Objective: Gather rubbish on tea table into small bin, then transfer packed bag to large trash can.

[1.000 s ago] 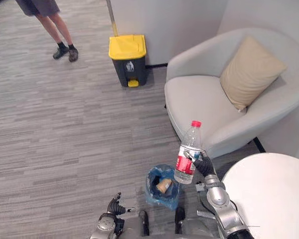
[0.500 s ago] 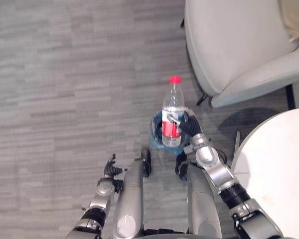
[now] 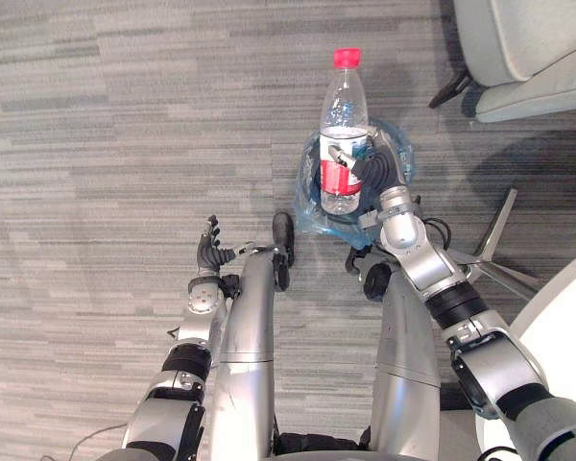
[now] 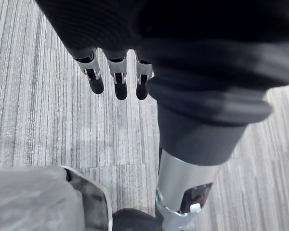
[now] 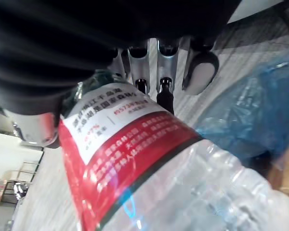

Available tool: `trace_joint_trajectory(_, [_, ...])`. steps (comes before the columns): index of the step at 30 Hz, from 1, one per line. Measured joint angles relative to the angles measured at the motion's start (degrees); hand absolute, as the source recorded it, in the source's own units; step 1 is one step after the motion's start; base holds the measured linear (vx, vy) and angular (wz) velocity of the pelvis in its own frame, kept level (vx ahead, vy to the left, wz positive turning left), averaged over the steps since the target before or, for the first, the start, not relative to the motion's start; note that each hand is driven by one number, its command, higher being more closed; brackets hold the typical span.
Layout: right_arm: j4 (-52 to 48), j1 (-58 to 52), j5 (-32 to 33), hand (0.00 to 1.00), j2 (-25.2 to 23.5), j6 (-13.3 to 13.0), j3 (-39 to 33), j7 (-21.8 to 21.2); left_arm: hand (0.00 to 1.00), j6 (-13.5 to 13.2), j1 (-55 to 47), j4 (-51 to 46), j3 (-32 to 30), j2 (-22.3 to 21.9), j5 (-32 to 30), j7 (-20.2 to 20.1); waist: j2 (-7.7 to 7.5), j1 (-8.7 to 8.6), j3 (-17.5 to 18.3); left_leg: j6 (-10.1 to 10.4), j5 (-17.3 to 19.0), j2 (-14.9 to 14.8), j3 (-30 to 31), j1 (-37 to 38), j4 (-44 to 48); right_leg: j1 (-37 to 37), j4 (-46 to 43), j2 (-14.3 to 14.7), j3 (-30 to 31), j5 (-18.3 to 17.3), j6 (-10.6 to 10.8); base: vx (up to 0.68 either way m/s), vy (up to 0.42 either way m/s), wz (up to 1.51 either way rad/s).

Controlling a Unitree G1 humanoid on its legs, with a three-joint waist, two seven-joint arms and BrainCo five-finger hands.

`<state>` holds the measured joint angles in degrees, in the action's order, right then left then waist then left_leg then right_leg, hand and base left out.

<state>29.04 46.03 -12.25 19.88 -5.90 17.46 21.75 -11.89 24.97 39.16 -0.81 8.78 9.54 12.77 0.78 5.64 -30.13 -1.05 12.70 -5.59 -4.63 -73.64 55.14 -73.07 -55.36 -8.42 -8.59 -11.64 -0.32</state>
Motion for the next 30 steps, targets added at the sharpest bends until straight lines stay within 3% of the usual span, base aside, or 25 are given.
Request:
trace_joint_trajectory(10, [6.1, 1.3, 0.9, 1.00, 1.3, 0.3, -2.5, 1.8, 0.00, -0.5, 0.1, -1.4, 0.1, 0.1, 0.9, 0.1, 0.00, -0.08, 0.0, 0.6, -0.8, 0.4, 1.3, -1.6, -0.6, -1.5, -0.7, -0.5, -1.5, -0.6, -1.1, -0.03, 0.005, 0.08])
trace_joint_trajectory(11, [6.3, 1.1, 0.8, 0.00, 1.0, 0.3, -2.4, 1.8, 0.00, -0.5, 0.1, -1.4, 0.1, 0.0, 0.9, 0.2, 0.00, -0.08, 0.0, 0.6, -0.8, 0.4, 1.4, -1.6, -0.6, -1.5, -0.8, -0.5, -1.5, -0.7, -1.2, 0.00, 0.000, 0.00])
trace_joint_trajectory(20, [6.7, -3.0, -1.8, 0.00, -3.3, 0.2, -2.4, 1.5, 0.00, -0.5, 0.1, -1.0, 0.0, -0.2, 0.9, 1.2, -0.01, -0.24, 0.0, 1.3, -1.3, 0.4, 2.1, -1.2, -0.6, -1.1, -1.2, -0.4, -1.9, -0.9, -1.3, -0.05, 0.015, 0.02])
trace_joint_trajectory(30, [2.9, -8.0, -5.5, 0.00, -4.9, 0.2, -1.7, 1.0, 0.00, 0.4, 0.5, 2.3, -2.1, -0.9, 0.6, 1.3, -0.11, -0.81, 0.1, 2.1, -2.8, -0.4, 2.4, 1.5, -3.0, 1.5, 0.9, 0.7, -2.5, -0.6, -1.8, -0.03, 0.004, -0.02])
